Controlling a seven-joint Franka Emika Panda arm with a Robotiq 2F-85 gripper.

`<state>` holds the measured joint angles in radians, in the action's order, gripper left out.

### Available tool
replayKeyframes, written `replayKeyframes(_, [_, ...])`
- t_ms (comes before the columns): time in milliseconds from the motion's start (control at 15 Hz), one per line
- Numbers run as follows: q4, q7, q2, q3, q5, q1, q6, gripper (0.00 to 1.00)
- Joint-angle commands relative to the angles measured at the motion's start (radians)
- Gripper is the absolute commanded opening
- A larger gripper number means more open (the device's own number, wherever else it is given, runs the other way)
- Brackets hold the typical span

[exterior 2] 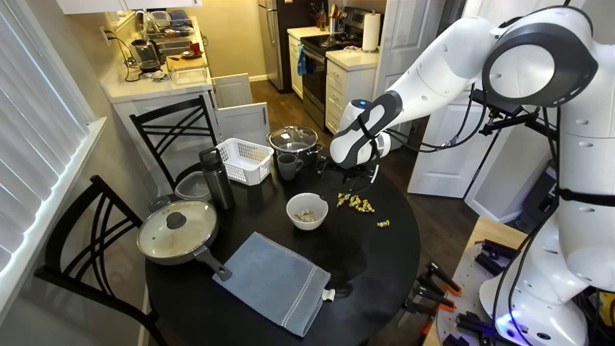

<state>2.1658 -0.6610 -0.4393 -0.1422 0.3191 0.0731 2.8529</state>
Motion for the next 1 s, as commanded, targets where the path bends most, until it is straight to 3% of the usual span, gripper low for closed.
replayKeyframes(0, [0.070,0.000,0.031,-0.053,-0.037,-0.028,-0.034,1.00])
replayKeyframes(133, [0.075,-0.002,0.002,-0.060,-0.027,-0.047,-0.055,1.00])
replayKeyframes(600, [0.058,0.039,-0.125,0.017,0.062,-0.166,-0.057,1.00])
replayKeyframes(933, [0.004,0.039,-0.230,0.029,0.081,-0.206,-0.053,1.00])
